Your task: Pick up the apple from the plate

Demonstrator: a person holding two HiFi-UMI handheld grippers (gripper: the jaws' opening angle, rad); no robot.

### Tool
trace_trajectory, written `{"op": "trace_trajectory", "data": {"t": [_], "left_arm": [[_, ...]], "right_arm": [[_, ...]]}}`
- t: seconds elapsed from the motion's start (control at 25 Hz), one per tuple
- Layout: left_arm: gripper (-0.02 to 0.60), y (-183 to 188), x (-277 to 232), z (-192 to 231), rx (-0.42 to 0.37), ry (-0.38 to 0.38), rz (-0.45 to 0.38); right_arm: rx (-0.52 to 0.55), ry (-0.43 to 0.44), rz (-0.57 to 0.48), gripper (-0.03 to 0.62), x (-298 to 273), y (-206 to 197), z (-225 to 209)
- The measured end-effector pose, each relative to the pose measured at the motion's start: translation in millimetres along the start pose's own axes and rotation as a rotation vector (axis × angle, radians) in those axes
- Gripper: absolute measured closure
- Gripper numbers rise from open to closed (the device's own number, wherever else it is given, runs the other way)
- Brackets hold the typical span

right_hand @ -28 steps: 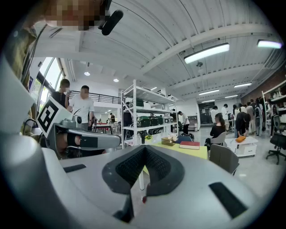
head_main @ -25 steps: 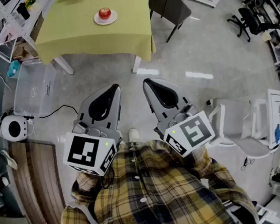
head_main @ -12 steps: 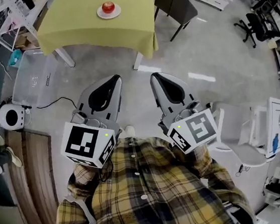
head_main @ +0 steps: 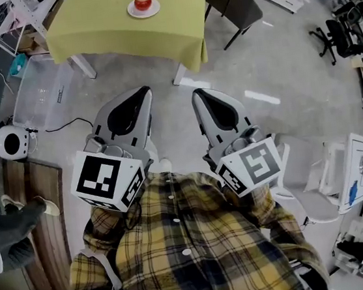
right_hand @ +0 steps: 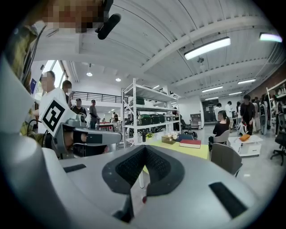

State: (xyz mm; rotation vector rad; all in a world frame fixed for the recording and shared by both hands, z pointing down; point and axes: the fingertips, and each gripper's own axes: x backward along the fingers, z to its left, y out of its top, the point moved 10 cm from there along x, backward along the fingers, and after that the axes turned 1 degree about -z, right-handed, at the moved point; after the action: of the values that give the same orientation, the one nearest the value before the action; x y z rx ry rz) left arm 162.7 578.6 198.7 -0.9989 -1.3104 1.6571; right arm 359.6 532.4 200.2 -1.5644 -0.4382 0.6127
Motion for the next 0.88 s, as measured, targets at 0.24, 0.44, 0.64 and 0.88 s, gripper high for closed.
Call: {"op": "trace_trajectory", "data": {"t": [0.24,0.44,0.64,0.88], "left_arm": [[0.575,5.6,-29.4,35.1,-0.002,-0.007,0.011],[0.575,17.7,-60.7,77.7,0.000,-0.026,0.019],[0.575,32.5,-93.3,121.8,-0.005,-0.063,0.024],[0.575,46.1,-123.7,177.7,-0.016,-0.097,0.025]], "right_arm": [[-0.013,-0.017,0.002,0.597,-37.1,0.4,-18.4],[-0.020,-0.036,0.006,0.597,-84.0,7.9,-35.1],[-0.020,-0.065,0.003,0.597,-131.6,19.4,-49.2],[-0.018,-0.094,0.001,0.597,-192.8,28.8,-59.2]]}}
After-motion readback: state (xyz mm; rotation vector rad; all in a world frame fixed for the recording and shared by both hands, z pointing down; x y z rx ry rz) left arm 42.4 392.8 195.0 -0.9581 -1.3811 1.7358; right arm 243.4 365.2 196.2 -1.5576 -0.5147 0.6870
